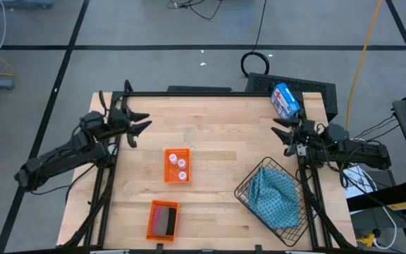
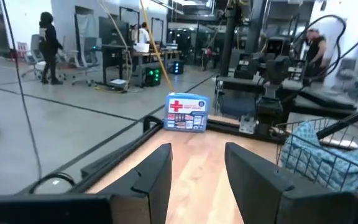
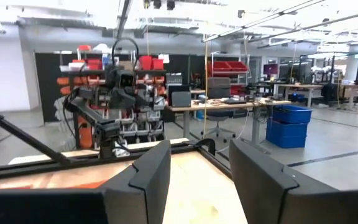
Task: Pick & Place Medicine items
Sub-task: Return to Home Position
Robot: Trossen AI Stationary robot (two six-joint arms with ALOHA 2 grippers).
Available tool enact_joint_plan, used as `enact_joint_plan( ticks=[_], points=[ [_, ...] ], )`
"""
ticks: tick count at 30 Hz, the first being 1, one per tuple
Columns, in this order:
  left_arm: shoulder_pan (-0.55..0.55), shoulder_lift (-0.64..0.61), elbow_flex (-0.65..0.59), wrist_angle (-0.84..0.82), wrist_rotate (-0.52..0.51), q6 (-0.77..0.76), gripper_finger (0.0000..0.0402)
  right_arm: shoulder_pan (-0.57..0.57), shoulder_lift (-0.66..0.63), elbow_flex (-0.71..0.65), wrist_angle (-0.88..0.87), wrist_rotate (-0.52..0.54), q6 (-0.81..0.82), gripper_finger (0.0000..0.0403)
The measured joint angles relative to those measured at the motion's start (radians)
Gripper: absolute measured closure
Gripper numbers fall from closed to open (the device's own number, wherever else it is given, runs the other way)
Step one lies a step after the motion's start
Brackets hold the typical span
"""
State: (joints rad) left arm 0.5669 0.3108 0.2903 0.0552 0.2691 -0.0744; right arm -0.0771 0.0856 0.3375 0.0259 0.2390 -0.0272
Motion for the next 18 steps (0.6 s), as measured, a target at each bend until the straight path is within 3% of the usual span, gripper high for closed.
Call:
enact_joint_plan(
  ticks=[7,13,18],
  points=[
    [-0.138,-0.002,-0.148,0.21,0.008,-0.04,0.0245,-0.009,-0.044,-0.064,0.057,0.0,0.014,0.0248],
    [-0.272,-0.002,-0.209,0.198,-0.163,-0.025,0.0245,-0.009,-0.044,-0.065,0.042,0.0,0.008,0.0248],
    [-0.296,-0.048,-0.23,0.177,-0.204,0.013,0.0245,-0.009,-0.047,-0.065,-0.013,0.0,0.016,0.0248]
  ],
)
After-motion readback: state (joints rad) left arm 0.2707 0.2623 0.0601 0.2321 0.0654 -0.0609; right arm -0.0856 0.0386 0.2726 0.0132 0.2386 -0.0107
